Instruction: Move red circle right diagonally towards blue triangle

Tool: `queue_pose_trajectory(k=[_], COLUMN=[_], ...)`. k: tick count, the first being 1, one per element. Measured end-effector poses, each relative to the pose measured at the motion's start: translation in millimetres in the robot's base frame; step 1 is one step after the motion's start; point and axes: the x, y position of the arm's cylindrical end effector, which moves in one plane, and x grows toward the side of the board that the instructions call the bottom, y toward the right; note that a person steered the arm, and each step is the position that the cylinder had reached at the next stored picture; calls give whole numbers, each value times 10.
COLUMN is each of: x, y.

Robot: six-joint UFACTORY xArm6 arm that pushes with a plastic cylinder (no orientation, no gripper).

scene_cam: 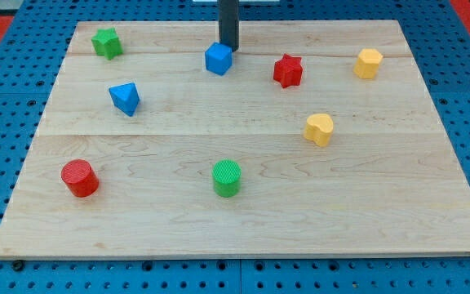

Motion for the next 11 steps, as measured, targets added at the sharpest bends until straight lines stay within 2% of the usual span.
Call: queue_pose_trajectory(k=[1,2,5,7,8,10,11], x=[377,1222,3198,2361,2727,1797,1561], y=[-119,194,-1556,-1866,-2088,-2200,-2158])
